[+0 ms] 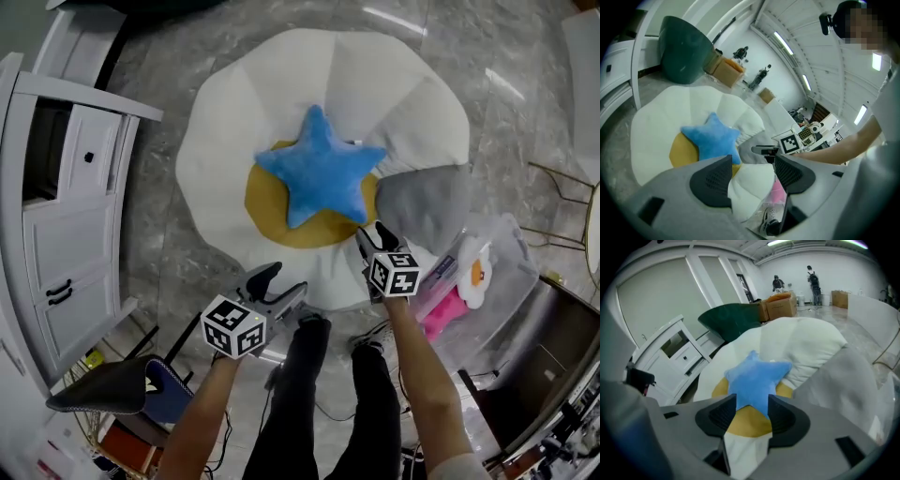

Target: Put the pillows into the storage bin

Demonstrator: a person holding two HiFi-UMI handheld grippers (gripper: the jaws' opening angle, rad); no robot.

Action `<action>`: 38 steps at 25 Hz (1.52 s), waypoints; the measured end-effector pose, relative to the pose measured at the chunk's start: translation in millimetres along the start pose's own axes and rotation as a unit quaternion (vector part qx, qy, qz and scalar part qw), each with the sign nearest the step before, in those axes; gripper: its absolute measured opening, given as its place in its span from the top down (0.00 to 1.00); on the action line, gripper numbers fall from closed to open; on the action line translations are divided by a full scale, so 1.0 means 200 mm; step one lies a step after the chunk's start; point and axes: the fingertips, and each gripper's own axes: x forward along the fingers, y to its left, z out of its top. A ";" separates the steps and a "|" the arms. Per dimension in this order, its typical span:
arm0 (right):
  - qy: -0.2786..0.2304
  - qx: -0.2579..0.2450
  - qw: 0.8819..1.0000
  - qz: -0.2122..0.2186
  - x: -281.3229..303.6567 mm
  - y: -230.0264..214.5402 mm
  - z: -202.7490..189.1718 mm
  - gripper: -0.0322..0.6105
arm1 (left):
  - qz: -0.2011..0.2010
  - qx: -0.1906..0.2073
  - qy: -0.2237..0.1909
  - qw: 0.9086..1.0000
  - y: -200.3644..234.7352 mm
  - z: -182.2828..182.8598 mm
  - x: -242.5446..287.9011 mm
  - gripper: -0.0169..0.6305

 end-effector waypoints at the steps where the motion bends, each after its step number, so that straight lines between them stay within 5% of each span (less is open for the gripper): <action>1: 0.018 -0.014 1.000 -0.003 0.05 -0.01 -0.03 0.63 | 0.001 0.008 0.000 1.000 0.03 0.01 0.00 0.54; 7: 0.075 -0.090 0.993 -0.004 0.15 -0.08 -0.12 0.59 | 0.016 0.033 0.002 0.999 0.15 0.04 0.07 0.54; 17: 0.110 -0.169 0.979 0.026 0.34 -0.16 -0.20 0.49 | 0.045 0.005 -0.014 0.999 0.26 -0.05 0.23 0.54; 21: 0.105 -0.203 0.973 0.026 0.46 -0.19 -0.24 0.49 | 0.045 -0.012 -0.050 0.998 0.28 -0.04 0.28 0.54; 30: 0.134 -0.217 0.966 0.045 0.72 -0.27 -0.36 0.28 | 0.060 -0.013 -0.072 0.996 0.40 -0.07 0.44 0.54; 38: 0.134 -0.236 0.961 0.047 0.89 -0.24 -0.35 0.27 | 0.070 -0.023 -0.078 0.994 0.48 -0.16 0.45 0.54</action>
